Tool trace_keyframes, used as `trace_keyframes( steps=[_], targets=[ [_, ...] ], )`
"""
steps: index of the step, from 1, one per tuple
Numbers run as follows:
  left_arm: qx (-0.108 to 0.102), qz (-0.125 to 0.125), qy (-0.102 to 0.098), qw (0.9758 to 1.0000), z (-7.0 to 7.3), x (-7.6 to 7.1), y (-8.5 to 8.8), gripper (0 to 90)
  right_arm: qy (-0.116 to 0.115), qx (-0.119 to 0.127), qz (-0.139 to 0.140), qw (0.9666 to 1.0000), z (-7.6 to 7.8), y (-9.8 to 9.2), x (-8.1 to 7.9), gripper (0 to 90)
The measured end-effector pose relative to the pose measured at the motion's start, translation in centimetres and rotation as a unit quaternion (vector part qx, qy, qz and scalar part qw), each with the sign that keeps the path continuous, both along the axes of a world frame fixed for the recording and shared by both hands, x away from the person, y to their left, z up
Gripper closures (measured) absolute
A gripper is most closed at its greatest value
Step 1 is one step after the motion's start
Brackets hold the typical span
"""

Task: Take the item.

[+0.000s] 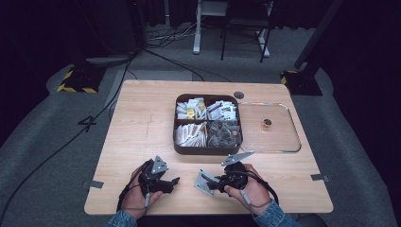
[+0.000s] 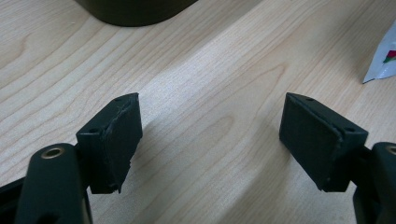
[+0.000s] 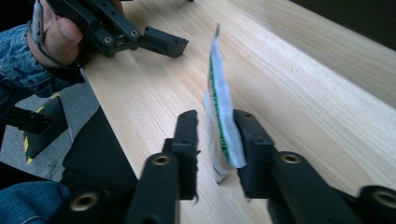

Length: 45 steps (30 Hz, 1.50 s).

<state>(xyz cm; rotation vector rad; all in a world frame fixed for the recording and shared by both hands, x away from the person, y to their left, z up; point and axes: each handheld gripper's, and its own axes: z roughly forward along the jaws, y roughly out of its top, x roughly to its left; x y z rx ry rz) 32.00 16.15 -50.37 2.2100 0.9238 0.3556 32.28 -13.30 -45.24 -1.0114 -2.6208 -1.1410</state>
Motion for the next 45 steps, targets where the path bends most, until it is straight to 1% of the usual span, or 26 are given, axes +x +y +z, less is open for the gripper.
trace_keyframes(
  steps=[2,3,4,5,6,7,8,9,10,11,12,15,21,23,26,27,29,30,32,33,35,36,39,40,41,45],
  targets=[
    [0.000,0.000,0.000,1.0000,0.0,0.0,0.0,21.7,-0.014,0.004,0.002,0.9999,-0.1,0.0,0.0,59.5],
    [0.000,0.000,0.000,1.0000,0.0,0.0,0.0,21.8,-0.027,0.005,0.004,0.9996,-0.1,0.0,0.0,56.9],
    [0.000,0.000,0.000,1.0000,0.0,0.0,0.0,21.8,-0.027,0.005,0.004,0.9996,-0.1,0.0,0.0,56.9],
    [0.000,0.000,0.000,1.0000,0.0,0.0,0.0,21.8,-0.036,0.005,0.004,0.9993,-0.2,0.0,0.0,56.4],
    [0.000,0.000,0.000,1.0000,0.0,0.0,0.0,21.8,-0.044,0.007,-0.002,0.9990,-0.2,-0.1,0.2,51.3],
    [0.000,0.000,0.000,1.0000,0.0,0.0,0.0,21.8,-0.044,0.007,-0.002,0.9990,-0.2,-0.1,0.2,51.3],
    [0.000,0.000,0.000,1.0000,0.0,0.0,0.0,21.8,-0.056,0.012,-0.016,0.9983,-0.2,-0.3,0.4,44.6],
    [0.000,0.000,0.000,1.0000,0.0,0.0,0.0,21.7,-0.056,0.012,-0.016,0.9983,-0.2,-0.3,0.4,44.6],
    [0.000,0.000,0.000,1.0000,0.0,0.0,0.0,21.8,-0.076,0.000,-0.031,0.9966,-0.4,-0.6,0.9,41.6],
    [0.000,0.000,0.000,1.0000,0.0,0.0,0.0,21.7,-0.087,-0.008,-0.037,0.9955,-0.5,-0.8,1.1,41.1],
    [0.000,0.000,0.000,1.0000,0.0,0.0,0.0,21.8,-0.087,-0.008,-0.037,0.9955,-0.5,-0.8,1.1,41.1],
    [0.000,0.000,0.000,1.0000,0.0,0.0,0.0,21.8,-0.105,-0.015,-0.049,0.9931,-0.6,-1.4,1.6,39.9],
    [0.000,0.000,0.000,1.0000,0.0,0.0,0.0,21.7,-0.113,0.003,-0.053,0.9921,-0.1,-1.9,1.8,39.6],
    [0.000,0.000,0.000,1.0000,0.0,0.0,0.0,21.8,-0.120,0.017,-0.052,0.9913,0.5,-2.3,1.7,38.9],
    [0.000,0.000,0.000,1.0000,0.0,0.0,0.0,21.8,-0.125,0.019,-0.053,0.9906,0.9,-2.7,1.7,38.7],
    [0.000,0.000,0.000,1.0000,0.0,0.0,0.0,21.8,-0.130,0.023,-0.056,0.9896,1.4,-3.4,1.7,38.4],
    [0.000,0.001,0.001,1.0000,0.0,-0.1,0.0,21.9,-0.134,0.023,-0.058,0.9890,1.6,-3.7,1.7,38.2],
    [-0.001,0.001,0.001,1.0000,0.0,-0.1,0.0,21.9,-0.143,0.025,-0.062,0.9875,2.2,-4.5,1.7,37.9],
    [-0.001,0.003,0.002,1.0000,0.0,-0.1,0.0,22.0,-0.145,0.025,-0.065,0.9870,2.3,-4.8,1.7,37.8],
    [-0.001,0.003,0.002,1.0000,0.0,-0.2,0.1,22.0,-0.152,0.024,-0.072,0.9854,2.7,-5.8,1.8,37.5],
    [-0.002,0.003,0.001,1.0000,0.0,-0.2,0.1,22.0,-0.154,0.023,-0.074,0.9850,2.8,-6.1,1.8,37.3],
    [-0.001,0.002,0.002,1.0000,0.0,-0.2,0.2,22.1,-0.160,0.023,-0.081,0.9835,3.0,-7.1,1.8,36.8],
    [-0.001,0.003,0.002,1.0000,0.0,-0.1,0.3,22.2,-0.163,0.022,-0.087,0.9825,3.2,-7.8,1.8,35.8],
    [-0.001,0.003,0.001,1.0000,0.0,-0.1,0.3,22.2,-0.168,0.021,-0.096,0.9809,3.3,-8.7,1.8,35.4],
    [-0.001,0.003,0.001,1.0000,0.0,-0.1,0.3,22.2,-0.168,0.021,-0.096,0.9809,3.3,-8.7,1.8,35.4],
    [-0.002,0.007,0.001,1.0000,0.0,-0.1,0.4,22.1,-0.168,0.014,-0.105,0.9801,3.1,-10.2,2.1,34.8]
  ],
)
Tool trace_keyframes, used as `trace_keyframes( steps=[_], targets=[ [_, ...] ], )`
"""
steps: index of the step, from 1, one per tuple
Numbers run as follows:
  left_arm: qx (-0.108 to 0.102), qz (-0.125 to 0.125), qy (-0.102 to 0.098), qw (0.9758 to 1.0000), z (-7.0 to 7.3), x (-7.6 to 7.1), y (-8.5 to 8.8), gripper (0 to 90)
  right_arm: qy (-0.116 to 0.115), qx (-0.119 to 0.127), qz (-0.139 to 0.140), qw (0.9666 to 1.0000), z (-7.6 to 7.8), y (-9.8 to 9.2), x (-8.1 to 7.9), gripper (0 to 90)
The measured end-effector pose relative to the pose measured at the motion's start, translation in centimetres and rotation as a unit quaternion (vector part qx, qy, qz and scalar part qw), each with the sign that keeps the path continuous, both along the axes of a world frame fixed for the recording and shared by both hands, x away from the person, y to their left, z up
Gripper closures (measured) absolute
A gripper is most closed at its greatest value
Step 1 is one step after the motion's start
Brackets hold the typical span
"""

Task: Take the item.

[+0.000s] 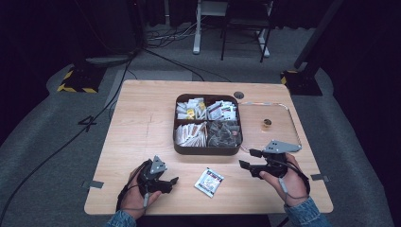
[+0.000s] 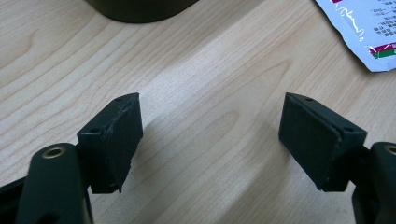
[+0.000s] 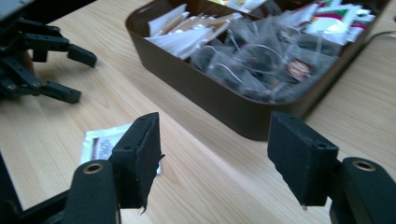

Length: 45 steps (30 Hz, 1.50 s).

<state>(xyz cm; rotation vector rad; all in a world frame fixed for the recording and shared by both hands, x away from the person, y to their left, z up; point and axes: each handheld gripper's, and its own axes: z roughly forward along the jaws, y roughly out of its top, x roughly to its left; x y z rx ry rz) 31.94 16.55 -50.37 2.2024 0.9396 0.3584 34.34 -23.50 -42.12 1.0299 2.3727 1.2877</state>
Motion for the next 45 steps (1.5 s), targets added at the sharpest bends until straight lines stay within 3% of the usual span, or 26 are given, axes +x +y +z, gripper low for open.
trace_keyframes(
  steps=[9,17,24,36,45],
  targets=[
    [0.002,0.000,0.000,1.0000,0.0,0.1,0.1,22.1,0.014,-0.039,-0.030,0.9987,-2.2,-2.7,0.9,34.1],
    [0.002,-0.002,0.000,1.0000,0.0,0.1,0.1,22.1,0.040,-0.041,-0.039,0.9976,-4.3,-3.9,1.3,33.4],
    [0.002,-0.001,0.001,1.0000,0.0,0.1,0.1,22.1,0.046,-0.050,-0.037,0.9970,-6.0,-4.2,1.1,33.0],
    [0.004,-0.001,-0.001,1.0000,0.0,0.1,0.1,22.1,0.032,-0.065,-0.014,0.9973,-7.5,-3.5,0.5,32.2],
    [0.002,-0.001,0.000,1.0000,0.0,0.1,0.1,22.1,0.013,-0.078,-0.009,0.9968,-8.0,-3.0,0.4,24.0]
  ],
)
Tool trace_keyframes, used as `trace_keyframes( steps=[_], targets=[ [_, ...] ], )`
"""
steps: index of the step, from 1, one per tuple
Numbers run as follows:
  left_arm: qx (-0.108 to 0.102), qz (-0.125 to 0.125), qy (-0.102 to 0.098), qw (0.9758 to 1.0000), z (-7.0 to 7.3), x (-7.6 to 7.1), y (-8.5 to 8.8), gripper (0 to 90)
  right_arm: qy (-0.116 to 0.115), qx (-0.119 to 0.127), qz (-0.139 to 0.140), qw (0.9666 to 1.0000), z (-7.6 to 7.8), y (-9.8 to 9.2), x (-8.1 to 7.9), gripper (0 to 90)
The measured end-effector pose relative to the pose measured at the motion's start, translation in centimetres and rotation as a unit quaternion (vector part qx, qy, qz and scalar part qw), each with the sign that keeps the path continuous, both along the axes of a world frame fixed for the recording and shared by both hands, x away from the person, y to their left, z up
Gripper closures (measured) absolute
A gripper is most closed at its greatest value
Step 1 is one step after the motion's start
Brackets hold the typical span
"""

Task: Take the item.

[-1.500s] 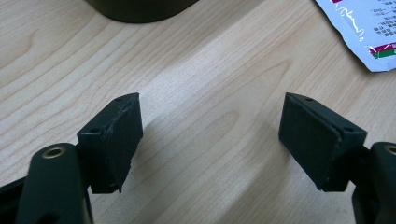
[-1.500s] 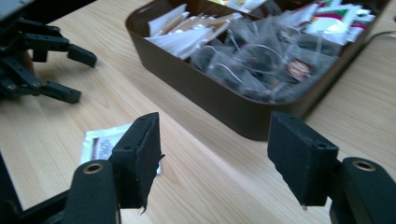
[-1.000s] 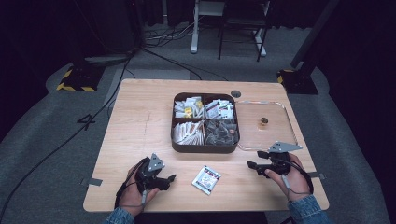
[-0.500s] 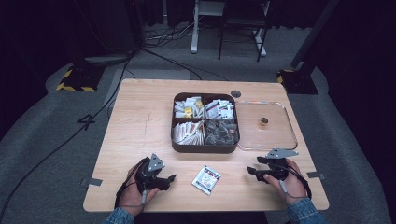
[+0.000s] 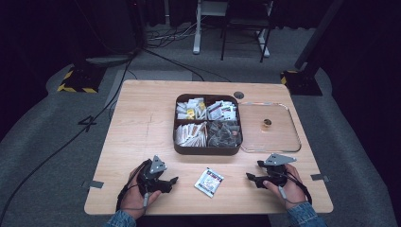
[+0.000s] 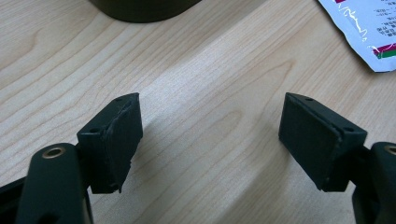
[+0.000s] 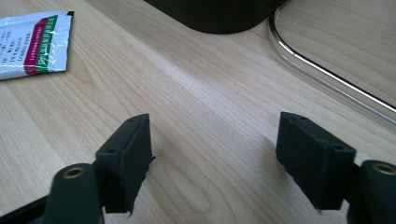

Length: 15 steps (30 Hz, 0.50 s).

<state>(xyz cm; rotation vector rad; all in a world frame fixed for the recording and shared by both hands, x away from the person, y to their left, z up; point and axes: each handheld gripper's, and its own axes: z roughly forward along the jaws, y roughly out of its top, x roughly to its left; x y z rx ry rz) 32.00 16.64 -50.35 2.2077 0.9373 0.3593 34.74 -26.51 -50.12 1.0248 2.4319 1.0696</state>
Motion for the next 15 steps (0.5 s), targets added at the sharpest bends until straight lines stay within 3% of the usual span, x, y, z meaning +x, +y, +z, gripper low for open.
trace_keyframes(
  steps=[1,4,15],
  targets=[
    [0.000,0.000,0.000,1.0000,0.00,0.00,0.00,22.1,-0.009,-0.002,0.003,1.0000,-0.28,0.19,-0.01,17.1],
    [0.000,0.000,0.000,1.0000,0.00,0.00,0.00,22.1,-0.009,-0.008,0.001,0.9999,-0.33,0.31,0.04,13.9],
    [0.001,-0.001,-0.001,1.0000,0.01,0.03,0.01,22.0,-0.008,-0.010,-0.003,0.9999,-0.34,0.32,0.08,12.3]
  ],
)
